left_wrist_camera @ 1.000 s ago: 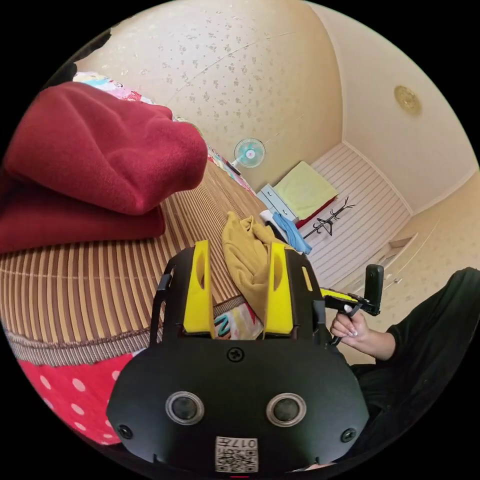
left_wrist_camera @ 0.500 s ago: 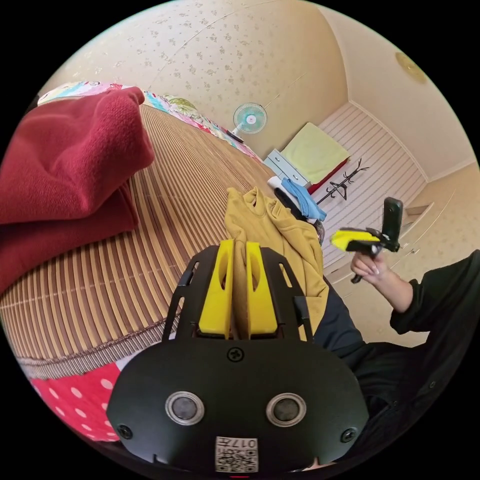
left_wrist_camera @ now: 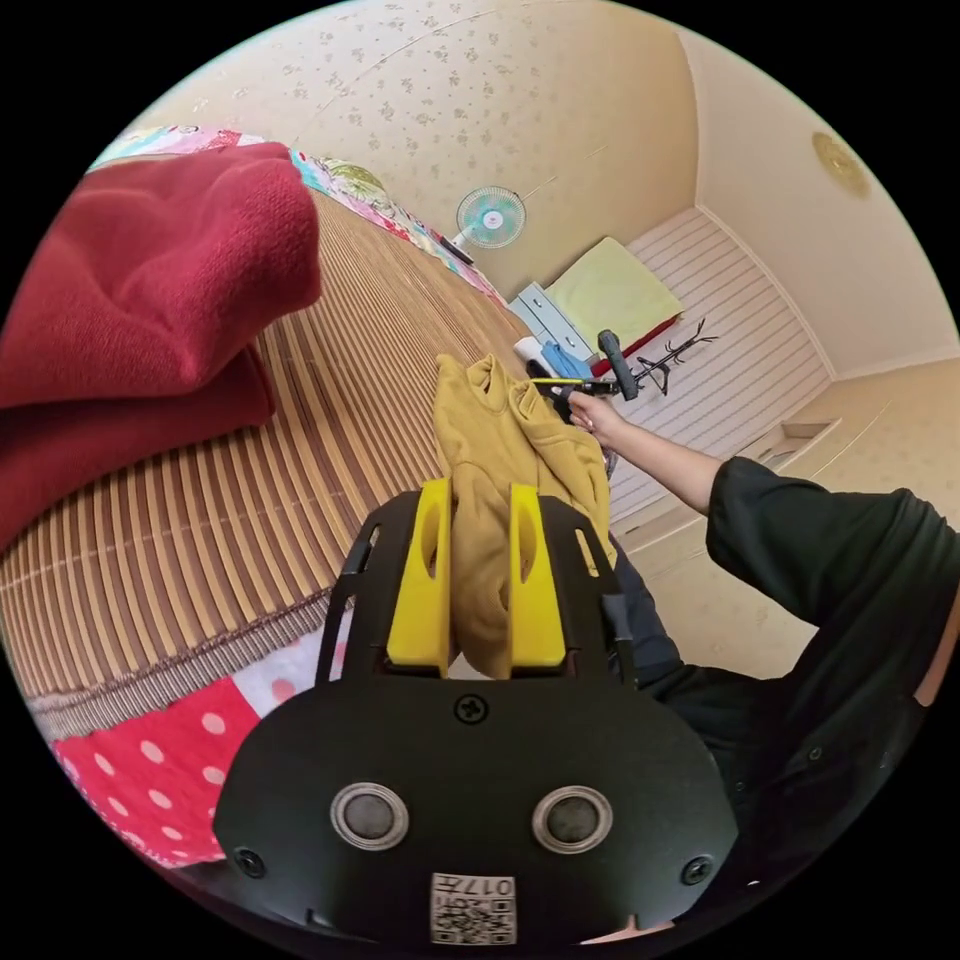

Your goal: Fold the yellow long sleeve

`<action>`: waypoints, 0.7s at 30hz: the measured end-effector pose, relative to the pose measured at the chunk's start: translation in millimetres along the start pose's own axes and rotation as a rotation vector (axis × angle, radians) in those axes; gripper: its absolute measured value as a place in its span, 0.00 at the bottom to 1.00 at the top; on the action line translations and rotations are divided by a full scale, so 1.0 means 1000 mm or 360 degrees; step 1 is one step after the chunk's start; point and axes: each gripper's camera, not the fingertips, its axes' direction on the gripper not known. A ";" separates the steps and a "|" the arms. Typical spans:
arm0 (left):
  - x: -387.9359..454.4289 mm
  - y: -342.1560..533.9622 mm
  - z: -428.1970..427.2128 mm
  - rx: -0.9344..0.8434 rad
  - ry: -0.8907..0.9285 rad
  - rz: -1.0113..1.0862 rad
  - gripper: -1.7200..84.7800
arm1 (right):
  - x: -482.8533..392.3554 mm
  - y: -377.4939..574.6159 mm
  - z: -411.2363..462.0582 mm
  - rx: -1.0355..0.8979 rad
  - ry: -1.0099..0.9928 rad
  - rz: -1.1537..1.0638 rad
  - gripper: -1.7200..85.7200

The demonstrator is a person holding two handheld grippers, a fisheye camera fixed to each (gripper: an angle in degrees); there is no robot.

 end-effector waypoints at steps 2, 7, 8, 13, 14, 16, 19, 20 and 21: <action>-0.008 -0.001 -0.006 -0.0034 0.0031 -0.0045 0.07 | 0.007 0.017 -0.001 0.0067 -0.0071 0.0091 0.09; -0.049 0.003 -0.023 -0.0006 0.0520 -0.0250 0.03 | 0.018 0.054 -0.010 0.0133 -0.0179 0.0250 0.03; -0.055 0.007 -0.025 0.0026 0.0633 -0.0271 0.02 | 0.018 0.064 -0.018 0.0135 -0.0206 0.0274 0.02; -0.051 0.029 -0.043 0.0186 0.1020 -0.0260 0.02 | 0.035 0.144 -0.101 0.0555 -0.0591 0.0314 0.02; -0.050 0.031 -0.045 0.0207 0.1056 -0.0263 0.02 | 0.044 0.172 -0.124 0.0674 -0.0725 0.0332 0.02; -0.046 0.039 -0.053 0.0322 0.1231 -0.0265 0.01 | 0.057 0.216 -0.157 0.0847 -0.0869 0.0332 0.03; -0.031 0.048 -0.064 0.0410 0.1366 -0.0285 0.01 | 0.078 0.289 -0.203 0.1063 -0.0988 0.0331 0.05; -0.025 0.051 -0.066 0.0407 0.1369 -0.0281 0.01 | 0.084 0.316 -0.219 0.1122 -0.1014 0.0305 0.06; -0.010 0.055 -0.072 0.0399 0.1359 -0.0258 0.01 | 0.086 0.328 -0.226 0.1150 -0.1031 0.0284 0.06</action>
